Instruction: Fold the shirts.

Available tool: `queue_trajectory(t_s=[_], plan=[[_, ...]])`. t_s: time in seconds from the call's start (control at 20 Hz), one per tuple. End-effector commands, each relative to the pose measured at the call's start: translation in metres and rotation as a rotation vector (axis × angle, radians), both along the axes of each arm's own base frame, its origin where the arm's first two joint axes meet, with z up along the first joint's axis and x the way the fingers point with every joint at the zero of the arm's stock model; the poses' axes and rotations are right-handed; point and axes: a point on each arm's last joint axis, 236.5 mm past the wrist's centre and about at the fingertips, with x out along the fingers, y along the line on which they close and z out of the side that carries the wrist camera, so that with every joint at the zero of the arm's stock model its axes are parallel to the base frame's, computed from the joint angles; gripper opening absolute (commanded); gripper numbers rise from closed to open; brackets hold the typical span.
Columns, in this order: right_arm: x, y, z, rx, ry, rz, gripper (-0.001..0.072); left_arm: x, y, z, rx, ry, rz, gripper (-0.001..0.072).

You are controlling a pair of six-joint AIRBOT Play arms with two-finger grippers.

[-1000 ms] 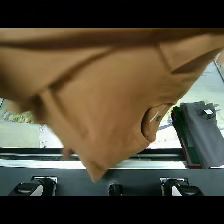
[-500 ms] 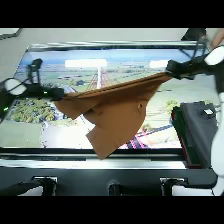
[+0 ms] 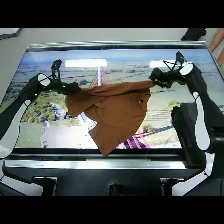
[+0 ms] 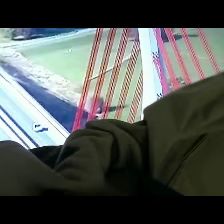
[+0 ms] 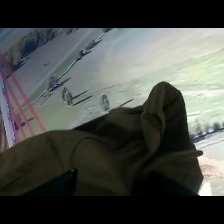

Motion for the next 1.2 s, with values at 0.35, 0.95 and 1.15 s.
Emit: queue_trajectory(t_s=[0.35, 0.95, 1.15], plan=[[-0.114, -0.078, -0.012, -0.152, 0.378, 0.158, 0.0603, -0.12, 0.102, -0.011, -0.093, 0.521, 0.041, 0.0653], [-0.106, -0.066, -0.019, -0.165, 0.355, 0.174, 0.0601, -0.13, 0.028, -0.084, -0.381, 0.477, 0.216, 0.0491], [-0.104, -0.067, -0.019, -0.167, 0.347, 0.167, 0.0602, -0.129, 0.016, -0.096, -0.363, 0.483, 0.208, 0.0392]])
